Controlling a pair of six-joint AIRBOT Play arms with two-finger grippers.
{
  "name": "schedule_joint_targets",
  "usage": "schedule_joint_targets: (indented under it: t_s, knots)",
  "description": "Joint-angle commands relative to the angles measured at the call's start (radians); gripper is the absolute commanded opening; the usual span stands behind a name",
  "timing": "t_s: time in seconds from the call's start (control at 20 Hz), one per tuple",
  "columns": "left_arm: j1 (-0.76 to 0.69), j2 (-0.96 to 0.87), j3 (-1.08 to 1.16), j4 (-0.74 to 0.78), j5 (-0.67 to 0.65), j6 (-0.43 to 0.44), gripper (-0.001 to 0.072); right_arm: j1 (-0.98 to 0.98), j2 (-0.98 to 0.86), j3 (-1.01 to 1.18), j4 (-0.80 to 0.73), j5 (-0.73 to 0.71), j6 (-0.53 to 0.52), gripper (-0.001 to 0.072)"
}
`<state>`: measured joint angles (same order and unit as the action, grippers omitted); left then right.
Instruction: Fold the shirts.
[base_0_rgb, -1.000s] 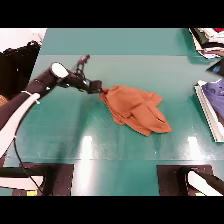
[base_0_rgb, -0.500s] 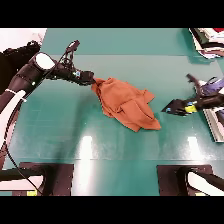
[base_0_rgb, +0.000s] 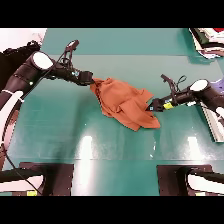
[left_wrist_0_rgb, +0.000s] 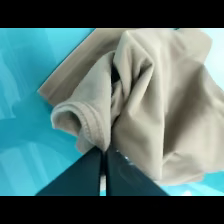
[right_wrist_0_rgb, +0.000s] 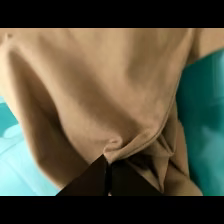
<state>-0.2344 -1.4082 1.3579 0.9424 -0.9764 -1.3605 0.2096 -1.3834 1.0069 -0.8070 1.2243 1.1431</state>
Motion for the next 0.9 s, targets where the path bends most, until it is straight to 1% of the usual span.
schedule_joint_targets:
  t_s: [0.0, 0.15, 0.3, 0.45, 0.65, 0.85]
  knots:
    - [0.029, 0.090, 0.031, 0.025, 0.010, 0.000, 0.0021, -0.005, 0.055, 0.134, -0.129, 0.010, 0.017, 0.0012]
    - [0.077, 0.243, 0.121, 0.059, 0.008, 0.000, 0.0021, -0.076, 0.187, 0.326, -0.191, 0.028, 0.020, 0.0012]
    - [0.083, 0.393, 0.241, 0.076, 0.007, 0.002, 0.0021, -0.151, 0.302, 0.496, -0.189, 0.024, 0.020, 0.0012]
    - [0.083, 0.515, 0.362, 0.077, 0.008, 0.008, 0.0021, -0.209, 0.402, 0.616, -0.190, 0.022, 0.020, 0.0012]
    - [0.083, 0.610, 0.495, 0.079, -0.012, 0.007, 0.0021, -0.281, 0.482, 0.761, -0.190, 0.033, 0.020, 0.0012]
    - [0.083, 0.640, 0.605, 0.080, -0.049, 0.000, 0.0021, -0.385, 0.509, 0.924, -0.189, 0.044, 0.020, 0.0012]
